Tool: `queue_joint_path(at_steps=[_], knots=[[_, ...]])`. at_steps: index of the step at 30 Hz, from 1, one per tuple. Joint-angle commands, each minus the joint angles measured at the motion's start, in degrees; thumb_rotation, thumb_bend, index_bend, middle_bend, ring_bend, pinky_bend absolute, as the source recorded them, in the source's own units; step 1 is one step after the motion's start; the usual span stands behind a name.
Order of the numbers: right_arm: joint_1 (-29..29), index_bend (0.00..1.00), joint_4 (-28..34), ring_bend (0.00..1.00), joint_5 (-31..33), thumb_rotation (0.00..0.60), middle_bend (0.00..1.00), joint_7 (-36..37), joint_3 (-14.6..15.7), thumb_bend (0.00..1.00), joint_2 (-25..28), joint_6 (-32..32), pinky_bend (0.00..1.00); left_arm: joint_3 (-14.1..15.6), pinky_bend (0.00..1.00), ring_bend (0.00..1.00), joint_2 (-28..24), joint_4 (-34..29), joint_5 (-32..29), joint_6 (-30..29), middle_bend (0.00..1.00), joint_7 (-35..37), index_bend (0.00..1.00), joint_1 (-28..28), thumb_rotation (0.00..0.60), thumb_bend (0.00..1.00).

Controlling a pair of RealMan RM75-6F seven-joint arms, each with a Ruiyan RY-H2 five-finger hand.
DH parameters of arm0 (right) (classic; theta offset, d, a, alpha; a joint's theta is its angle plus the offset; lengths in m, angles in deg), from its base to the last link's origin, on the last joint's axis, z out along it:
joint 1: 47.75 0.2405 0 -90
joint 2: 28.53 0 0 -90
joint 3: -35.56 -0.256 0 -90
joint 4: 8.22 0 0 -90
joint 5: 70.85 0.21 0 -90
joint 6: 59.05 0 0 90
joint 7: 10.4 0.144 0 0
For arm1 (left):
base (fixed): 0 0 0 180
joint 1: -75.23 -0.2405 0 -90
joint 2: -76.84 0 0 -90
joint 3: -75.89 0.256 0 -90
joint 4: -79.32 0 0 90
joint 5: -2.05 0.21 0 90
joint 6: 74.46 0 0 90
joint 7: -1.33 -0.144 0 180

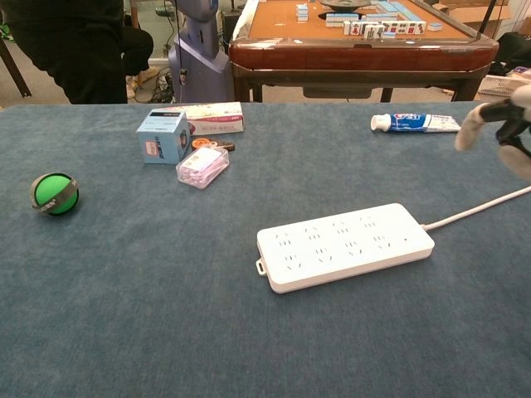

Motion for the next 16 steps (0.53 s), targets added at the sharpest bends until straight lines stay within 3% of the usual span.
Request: queue_joint_path(at_steps=[1,5,8,16], knots=[[-5.03,0.31,-0.84,0.64,-4.35,0.600,0.49,4.68,2.24,0.40,2.07,5.16,0.77,0.13,0.40,0.05,0.11,-0.12,0.33,-0.15,0.04,-0.40,0.36,0.01,0.600,0.13],[-9.45,0.31,-2.78,0.50,-6.83,0.600,0.41,8.73,3.17,0.38,2.38,9.49,0.62,0.29,0.40,0.05,0.19,-0.30,0.81,-0.34,0.04,-0.85,0.36,0.02,0.600,0.13],[-12.48,0.31,-4.34,0.46,-8.40,0.600,0.38,11.29,3.44,0.38,2.08,12.43,0.56,0.40,0.40,0.05,0.21,-0.36,1.03,-0.36,0.04,-1.06,0.36,0.06,0.600,0.13],[-17.87,0.31,-8.55,0.45,-9.82,0.600,0.37,19.60,2.33,0.38,2.30,16.55,0.53,0.58,0.40,0.05,0.04,-0.54,1.60,-0.32,0.04,-0.78,0.36,0.32,0.600,0.13]])
